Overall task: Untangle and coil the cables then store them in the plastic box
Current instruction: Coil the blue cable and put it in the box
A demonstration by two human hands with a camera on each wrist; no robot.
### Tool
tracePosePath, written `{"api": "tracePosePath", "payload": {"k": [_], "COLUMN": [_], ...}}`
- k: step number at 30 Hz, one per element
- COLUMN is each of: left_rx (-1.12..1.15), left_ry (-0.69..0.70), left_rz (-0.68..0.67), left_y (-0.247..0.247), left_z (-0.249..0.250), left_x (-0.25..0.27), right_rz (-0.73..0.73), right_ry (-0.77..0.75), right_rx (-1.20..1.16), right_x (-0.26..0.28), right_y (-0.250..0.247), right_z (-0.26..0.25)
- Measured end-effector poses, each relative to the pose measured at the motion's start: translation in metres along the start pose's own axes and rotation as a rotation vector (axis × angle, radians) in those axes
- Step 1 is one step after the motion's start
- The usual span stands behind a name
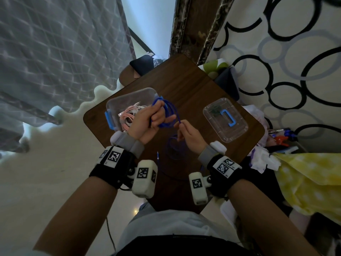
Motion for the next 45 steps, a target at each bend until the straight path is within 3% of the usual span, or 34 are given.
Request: {"api": "tracePosePath", "payload": {"k": [5, 8, 11, 14, 18, 22, 24, 27, 29, 33, 40, 45], "left_rx": [-0.065, -0.212, -0.464, -0.723, -1.387, -1.576, -1.445, -0.975, -0.708, -0.358, -0.175, -0.27], "left_ry": [0.064, 0.079, 0.095, 0.113, 0.072, -0.111, -0.208, -0.283, -0.253, -0.128, 0.057, 0.136], "left_rz": [0.114, 0.147, 0.14, 0.116, 0.057, -0.047, -0.079, -0.142, -0.158, -0.032, 0.04, 0.071], "left_y": [-0.008, -0.014, -0.015, -0.017, -0.016, -0.011, -0.012, -0.002, 0.011, 0.022, 0.049, 0.057], "left_z": [0.009, 0.008, 0.006, 0.002, -0.009, -0.033, -0.04, -0.046, -0.043, -0.031, -0.014, -0.023], "left_x": [-0.004, -0.004, -0.008, -0.011, -0.016, -0.019, -0.019, -0.014, -0.01, -0.012, -0.012, -0.01], "right_rz": [-0.15, -0.314, -0.376, -0.34, -0.244, -0.128, -0.119, -0.062, -0.022, -0.008, -0.144, -0.358], "right_ry": [0.048, -0.052, -0.168, -0.265, -0.337, -0.315, -0.31, -0.264, -0.212, -0.078, 0.06, -0.075], "right_rx": [0.16, 0.34, 0.402, 0.405, 0.471, 0.589, 0.558, 0.486, 0.423, 0.302, 0.224, 0.425], "right_x": [0.01, 0.017, 0.025, 0.029, 0.027, 0.02, 0.018, 0.018, 0.021, 0.023, 0.034, 0.055], "right_y": [0.022, 0.044, 0.05, 0.037, 0.007, -0.03, -0.041, -0.056, -0.062, -0.056, -0.03, -0.013], "right_z": [0.002, -0.021, -0.04, -0.054, -0.066, -0.066, -0.062, -0.05, -0.039, -0.011, 0.012, -0.015]}}
Point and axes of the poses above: each hand's wrist, its own x-axis away from the middle knuckle, its own y-axis out of the palm, z = x × y, the point moved 10 cm from there along -x, towards the middle knuckle, and after that the axes turned 1 degree about x, right-handed, at the moved point
